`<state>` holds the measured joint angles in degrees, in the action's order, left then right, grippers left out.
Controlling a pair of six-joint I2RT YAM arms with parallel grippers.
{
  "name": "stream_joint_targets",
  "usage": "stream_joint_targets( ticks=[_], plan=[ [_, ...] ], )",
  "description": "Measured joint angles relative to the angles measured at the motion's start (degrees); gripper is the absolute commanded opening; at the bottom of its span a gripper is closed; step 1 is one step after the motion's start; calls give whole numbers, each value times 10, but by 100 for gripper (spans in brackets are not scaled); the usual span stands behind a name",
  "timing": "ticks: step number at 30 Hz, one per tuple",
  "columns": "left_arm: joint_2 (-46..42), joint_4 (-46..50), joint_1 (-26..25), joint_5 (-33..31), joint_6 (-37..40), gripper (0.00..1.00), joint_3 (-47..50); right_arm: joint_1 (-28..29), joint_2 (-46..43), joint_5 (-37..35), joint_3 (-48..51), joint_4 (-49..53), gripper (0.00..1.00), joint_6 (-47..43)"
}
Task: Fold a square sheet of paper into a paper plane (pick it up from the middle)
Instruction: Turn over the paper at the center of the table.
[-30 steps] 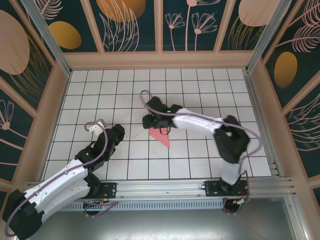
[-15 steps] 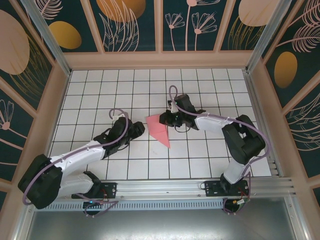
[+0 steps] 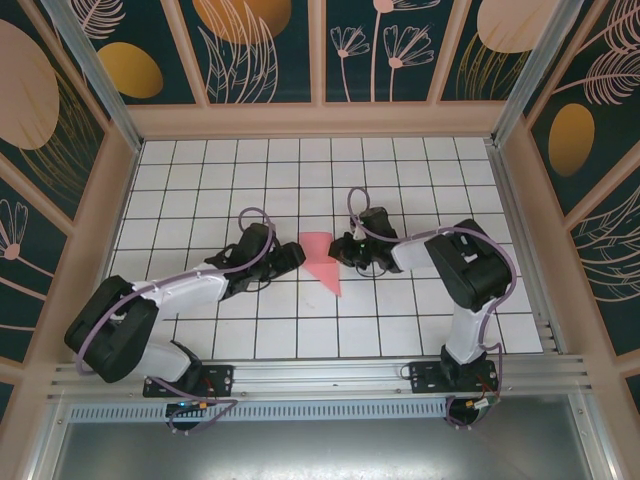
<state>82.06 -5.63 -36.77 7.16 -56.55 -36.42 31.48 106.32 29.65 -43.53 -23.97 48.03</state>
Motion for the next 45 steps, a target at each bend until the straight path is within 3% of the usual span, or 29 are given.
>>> stream_joint_targets(
  ticks=[4, 13, 32, 39, 45],
  plan=[
    [34, -7, 5, 29, 0, 66, -16, 0, -17, -16, 41, -54, 15, 41],
    [96, -62, 16, 89, -17, 58, -20, 0, -31, -32, 48, -35, 15, 49],
    [177, -133, 30, 151, -31, 54, -67, 1, -31, -32, 48, -35, 16, 49],
    [202, -135, 42, 170, -23, 39, -90, 1, -30, -30, 48, -37, 16, 47],
    [209, -135, 50, 181, -19, 16, -97, 1, -30, -26, 46, -34, 18, 43]
  ],
)
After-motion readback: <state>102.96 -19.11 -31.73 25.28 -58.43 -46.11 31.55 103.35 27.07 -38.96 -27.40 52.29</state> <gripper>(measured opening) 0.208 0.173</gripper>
